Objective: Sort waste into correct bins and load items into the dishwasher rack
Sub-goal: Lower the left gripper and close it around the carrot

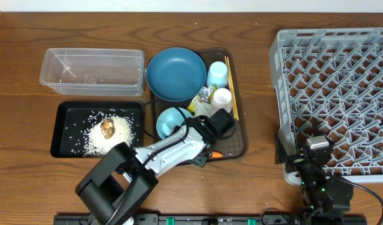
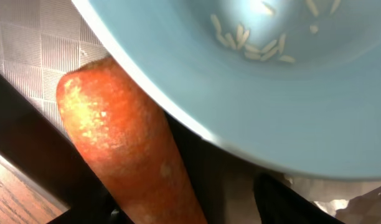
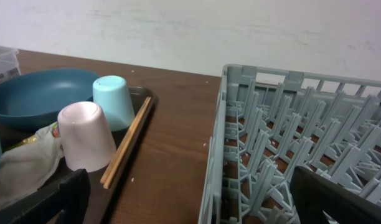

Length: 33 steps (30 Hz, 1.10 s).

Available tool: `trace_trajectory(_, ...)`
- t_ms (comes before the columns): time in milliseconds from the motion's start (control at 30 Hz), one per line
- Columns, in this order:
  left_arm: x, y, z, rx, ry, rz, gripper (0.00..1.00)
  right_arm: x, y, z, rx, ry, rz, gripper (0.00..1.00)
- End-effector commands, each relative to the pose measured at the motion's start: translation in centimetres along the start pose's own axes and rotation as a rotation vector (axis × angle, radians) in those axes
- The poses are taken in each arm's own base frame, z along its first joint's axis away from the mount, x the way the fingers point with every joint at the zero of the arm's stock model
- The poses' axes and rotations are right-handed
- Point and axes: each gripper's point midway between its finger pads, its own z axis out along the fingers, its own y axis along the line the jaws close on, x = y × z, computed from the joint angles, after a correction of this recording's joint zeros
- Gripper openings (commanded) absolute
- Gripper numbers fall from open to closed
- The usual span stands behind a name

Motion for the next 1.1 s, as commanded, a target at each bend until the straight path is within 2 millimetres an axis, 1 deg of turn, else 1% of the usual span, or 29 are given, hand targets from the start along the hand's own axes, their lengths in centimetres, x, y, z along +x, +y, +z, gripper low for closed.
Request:
trace_trajectory(0, 0.0, 0.3, 0.8, -0.019, -0.013, 0.012, 0.64, 0.1, 0.0, 0.0, 0.000, 0.001, -0.012, 0.99)
trace_trajectory(167, 0.0, 0.3, 0.8, -0.018, -0.013, 0.012, 0.63, 0.1, 0.0, 0.0, 0.000, 0.001, -0.012, 0.99)
trace_trajectory(400, 0.0, 0.3, 0.8, -0.019, -0.012, 0.013, 0.54, 0.1, 0.0, 0.0, 0.000, 0.001, -0.012, 0.99)
trace_trajectory(600, 0.0, 0.3, 0.7, -0.019, -0.011, 0.054, 0.45, 0.1, 0.0, 0.0, 0.000, 0.001, -0.012, 0.99)
trace_trajectory(833, 0.1, 0.1, 0.3, -0.006, -0.006, 0.060, 0.44, 0.1, 0.0, 0.0, 0.000, 0.001, -0.012, 0.99)
trace_trajectory(867, 0.1, 0.0, 0.2, 0.000, -0.004, 0.060, 0.42, 0.1, 0.0, 0.0, 0.000, 0.001, -0.012, 0.99)
trace_trajectory(900, 0.1, -0.1, 0.0, 0.004, -0.002, 0.063, 0.36, 0.1, 0.0, 0.0, 0.000, 0.001, -0.012, 0.99)
trace_trajectory(933, 0.1, -0.1, -0.1, 0.009, 0.000, 0.069, 0.33, 0.1, 0.0, 0.0, 0.000, 0.001, -0.013, 0.99)
trace_trajectory(1067, 0.2, -0.3, -0.4, 0.018, 0.003, 0.074, 0.33, 0.1, 0.0, 0.0, 0.000, 0.001, -0.012, 0.99)
